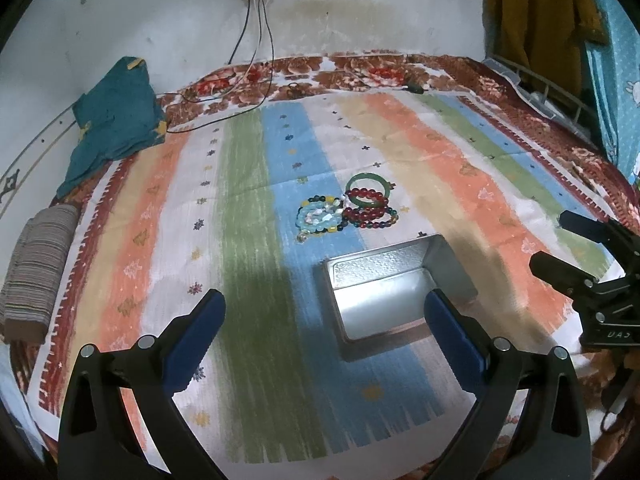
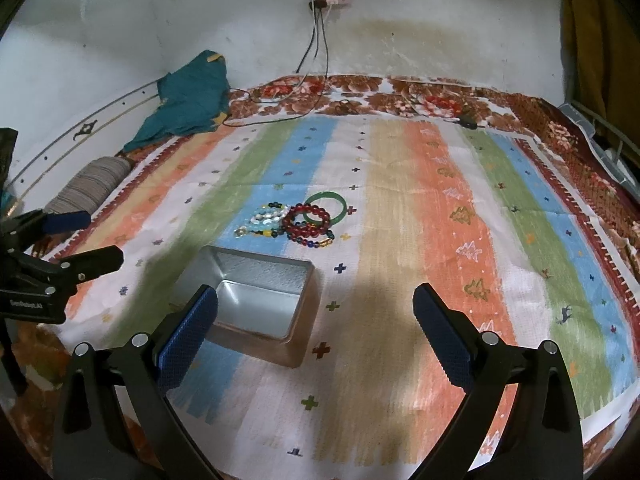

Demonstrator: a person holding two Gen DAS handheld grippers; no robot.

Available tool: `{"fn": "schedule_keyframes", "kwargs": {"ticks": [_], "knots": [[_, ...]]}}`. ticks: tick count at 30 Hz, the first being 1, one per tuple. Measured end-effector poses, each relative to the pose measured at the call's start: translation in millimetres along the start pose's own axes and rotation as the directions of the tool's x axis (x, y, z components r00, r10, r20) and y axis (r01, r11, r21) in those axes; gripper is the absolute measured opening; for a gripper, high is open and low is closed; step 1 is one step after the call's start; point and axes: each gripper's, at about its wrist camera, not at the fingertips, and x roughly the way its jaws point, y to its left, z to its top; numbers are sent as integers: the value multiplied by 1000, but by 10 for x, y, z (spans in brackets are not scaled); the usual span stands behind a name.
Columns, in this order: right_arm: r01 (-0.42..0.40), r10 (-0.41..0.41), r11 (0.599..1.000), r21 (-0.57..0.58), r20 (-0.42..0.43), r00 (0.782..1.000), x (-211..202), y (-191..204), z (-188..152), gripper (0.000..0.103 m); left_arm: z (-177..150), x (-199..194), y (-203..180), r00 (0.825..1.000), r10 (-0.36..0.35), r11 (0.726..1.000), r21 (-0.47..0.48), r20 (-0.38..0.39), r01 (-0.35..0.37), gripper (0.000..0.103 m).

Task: Organize jewelry
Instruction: 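Move both grippers forward toward the pile of bracelets beside the tin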

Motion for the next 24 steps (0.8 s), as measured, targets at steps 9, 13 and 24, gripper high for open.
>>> {"fn": "schedule_keyframes", "kwargs": {"ticks": [9,13,24], "knots": [[19,-19,1000,15,-28,999,288,-79,212,99,257,254,102,999,42,998,-36,-26,-43,97],[37,-37,999,12,-40,999,387,-103,270,99,322,392,184,997,55,997,-57,-56,-58,97],[29,-27,999,27,-83,996,665,-164,446,99,498,684,291,993,53,992,-109,-108,-65,97]]}}
